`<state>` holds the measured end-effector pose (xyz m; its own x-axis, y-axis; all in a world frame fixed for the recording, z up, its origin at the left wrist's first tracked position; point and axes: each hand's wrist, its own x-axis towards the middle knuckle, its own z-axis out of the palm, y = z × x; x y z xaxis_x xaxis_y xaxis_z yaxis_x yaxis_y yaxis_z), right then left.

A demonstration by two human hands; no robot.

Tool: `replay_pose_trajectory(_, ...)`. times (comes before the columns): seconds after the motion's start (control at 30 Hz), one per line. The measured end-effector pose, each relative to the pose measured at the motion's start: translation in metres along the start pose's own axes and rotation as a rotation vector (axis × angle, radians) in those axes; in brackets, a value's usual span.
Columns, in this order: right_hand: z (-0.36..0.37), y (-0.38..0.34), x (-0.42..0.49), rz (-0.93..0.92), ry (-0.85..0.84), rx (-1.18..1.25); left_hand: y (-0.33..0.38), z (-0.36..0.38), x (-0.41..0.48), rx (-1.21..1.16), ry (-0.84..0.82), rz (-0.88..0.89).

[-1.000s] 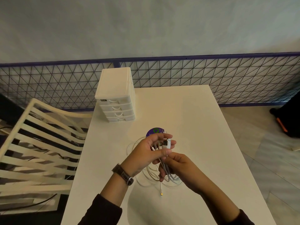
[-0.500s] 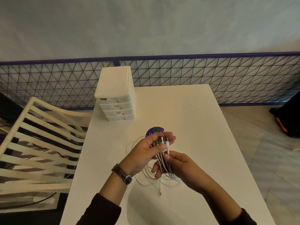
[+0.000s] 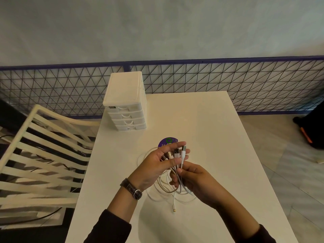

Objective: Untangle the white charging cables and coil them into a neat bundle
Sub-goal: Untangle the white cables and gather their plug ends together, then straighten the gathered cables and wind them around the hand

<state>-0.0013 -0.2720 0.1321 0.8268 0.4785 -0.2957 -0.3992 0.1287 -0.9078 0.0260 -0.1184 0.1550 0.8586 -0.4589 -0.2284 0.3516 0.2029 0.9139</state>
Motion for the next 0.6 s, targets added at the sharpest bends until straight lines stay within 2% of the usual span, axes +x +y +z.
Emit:
replay_pose_trajectory(0.3,-0.003,-0.002,0.002,0.06,0.019,-0.147,0.006,-0.002,0.002,0.187,-0.073,-0.02)
replay_pose_trajectory(0.47,-0.002,-0.008,0.0,0.073,-0.012,-0.109,0.011,0.002,0.001,0.243,-0.118,-0.032)
replay_pose_trajectory(0.6,-0.001,-0.011,-0.002,0.084,0.003,-0.105,0.011,0.002,0.0,0.214,-0.089,-0.041)
